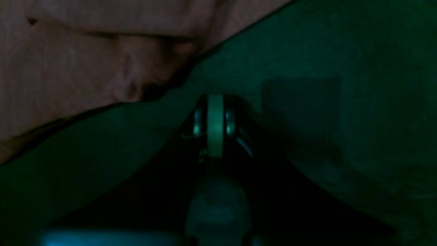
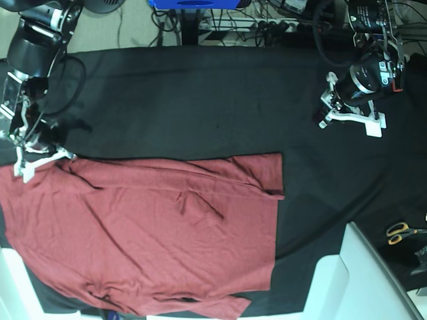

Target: Fold the T-shirt properly

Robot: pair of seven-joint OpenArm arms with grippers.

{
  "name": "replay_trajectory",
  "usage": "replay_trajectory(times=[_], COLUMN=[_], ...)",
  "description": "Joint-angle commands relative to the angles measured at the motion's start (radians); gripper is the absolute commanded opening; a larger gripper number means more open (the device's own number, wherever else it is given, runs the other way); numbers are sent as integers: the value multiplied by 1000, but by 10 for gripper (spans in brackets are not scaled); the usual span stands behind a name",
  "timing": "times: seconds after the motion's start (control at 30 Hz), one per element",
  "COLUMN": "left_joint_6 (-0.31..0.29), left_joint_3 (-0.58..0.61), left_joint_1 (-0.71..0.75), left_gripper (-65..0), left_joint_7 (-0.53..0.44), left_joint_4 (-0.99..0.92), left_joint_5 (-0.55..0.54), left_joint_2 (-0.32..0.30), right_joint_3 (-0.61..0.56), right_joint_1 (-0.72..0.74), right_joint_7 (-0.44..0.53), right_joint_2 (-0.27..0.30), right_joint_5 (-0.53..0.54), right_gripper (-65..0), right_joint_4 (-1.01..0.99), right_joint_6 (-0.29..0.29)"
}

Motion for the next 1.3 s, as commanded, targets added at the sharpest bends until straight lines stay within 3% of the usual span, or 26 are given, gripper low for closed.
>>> replay_trajectory(times=[0.0, 1.07, 1.27], left_joint_6=[-12, -12, -12], left_joint_3=[-6, -7, -7], left_joint_1=[2, 1, 4], left_gripper=[-650, -650, -650], left_joint_7=[-8, -8, -8], left_joint_4=[18, 8, 8], left_joint_5=[-10, -8, -8], left_joint_2=[-10, -10, -10], right_joint_3=[0, -2, -2], right_joint_1=[20, 195, 287], right_joint_7=[11, 14, 64], right_joint_2=[0, -23, -10], right_joint_5=[5, 0, 0], right_gripper=[-645, -645, -645], right_joint_4=[15, -67, -238], right_joint_6=[3, -6, -6])
